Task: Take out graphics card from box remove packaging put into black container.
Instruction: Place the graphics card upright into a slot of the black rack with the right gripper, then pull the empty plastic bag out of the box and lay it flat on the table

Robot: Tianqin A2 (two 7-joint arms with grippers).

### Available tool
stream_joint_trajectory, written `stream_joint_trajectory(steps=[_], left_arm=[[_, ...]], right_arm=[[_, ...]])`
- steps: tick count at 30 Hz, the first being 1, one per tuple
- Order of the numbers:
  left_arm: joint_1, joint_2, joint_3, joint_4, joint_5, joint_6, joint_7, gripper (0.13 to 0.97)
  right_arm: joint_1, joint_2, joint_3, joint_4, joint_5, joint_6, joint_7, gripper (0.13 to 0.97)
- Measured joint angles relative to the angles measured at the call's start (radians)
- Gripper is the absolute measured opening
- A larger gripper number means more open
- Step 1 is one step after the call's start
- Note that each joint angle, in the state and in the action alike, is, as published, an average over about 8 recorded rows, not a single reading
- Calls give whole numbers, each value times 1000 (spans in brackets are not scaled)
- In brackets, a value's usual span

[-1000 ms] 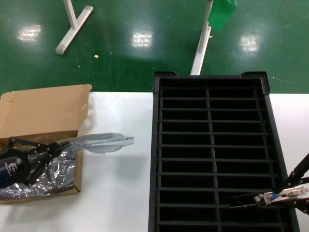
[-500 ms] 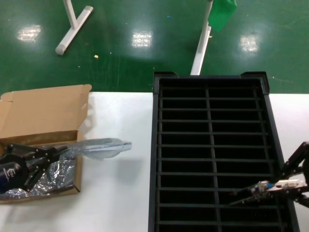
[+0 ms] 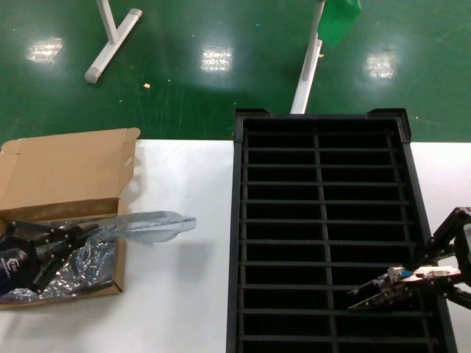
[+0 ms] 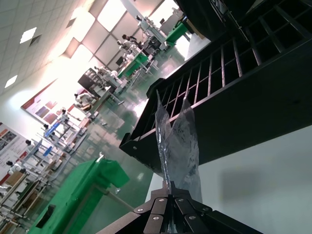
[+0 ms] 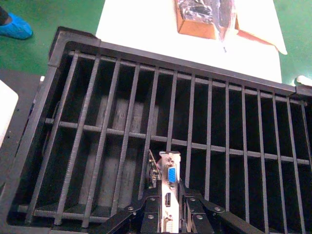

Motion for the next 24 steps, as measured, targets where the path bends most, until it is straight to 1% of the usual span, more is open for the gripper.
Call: stream_joint_trajectory(steps=[14, 22, 24], left_arm=[[-15, 0, 17, 30, -4, 0, 14, 142], [-33, 4, 20, 55, 8, 0, 24, 142], [-37, 5, 20, 60, 10, 0, 26, 142]], right_arm=[[14, -12, -19, 0, -9, 0, 0, 201], [17, -22, -18, -6, -19, 3, -4, 267], [15, -24, -16, -8, -23, 7, -5, 301]])
